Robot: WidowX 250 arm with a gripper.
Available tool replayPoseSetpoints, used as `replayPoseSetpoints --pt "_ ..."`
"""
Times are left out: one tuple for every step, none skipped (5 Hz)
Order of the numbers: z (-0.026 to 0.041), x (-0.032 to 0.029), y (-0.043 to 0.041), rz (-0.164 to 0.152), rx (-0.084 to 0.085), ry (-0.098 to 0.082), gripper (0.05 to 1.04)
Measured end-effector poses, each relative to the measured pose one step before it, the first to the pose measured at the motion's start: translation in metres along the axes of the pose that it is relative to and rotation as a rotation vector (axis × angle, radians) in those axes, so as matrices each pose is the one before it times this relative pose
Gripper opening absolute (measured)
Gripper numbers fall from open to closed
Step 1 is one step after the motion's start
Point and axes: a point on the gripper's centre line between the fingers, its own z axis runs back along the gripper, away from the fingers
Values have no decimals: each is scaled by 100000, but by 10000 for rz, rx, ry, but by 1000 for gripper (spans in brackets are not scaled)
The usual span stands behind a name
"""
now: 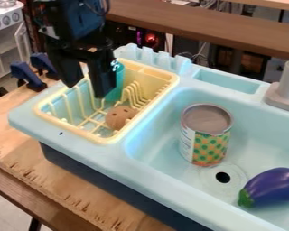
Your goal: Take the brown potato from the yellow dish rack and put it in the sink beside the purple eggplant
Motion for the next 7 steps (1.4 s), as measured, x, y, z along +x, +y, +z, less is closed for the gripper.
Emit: replayPoseSetpoints --pt "-1322 406 739 124 -191 -158 1001" --pt "-1408 614 506 -258 -302 -275 1001" --pt "-1111 224 668 -27 -129 -251 1001" --pt "-1010 218 258 53 -133 21 1001" --pt "-1186 283 -658 -69 -108 229 1001" --pt "-266 1315 -1094 -256 -53 -112 1001" --pt "-524 678 -882 -106 46 203 1001"
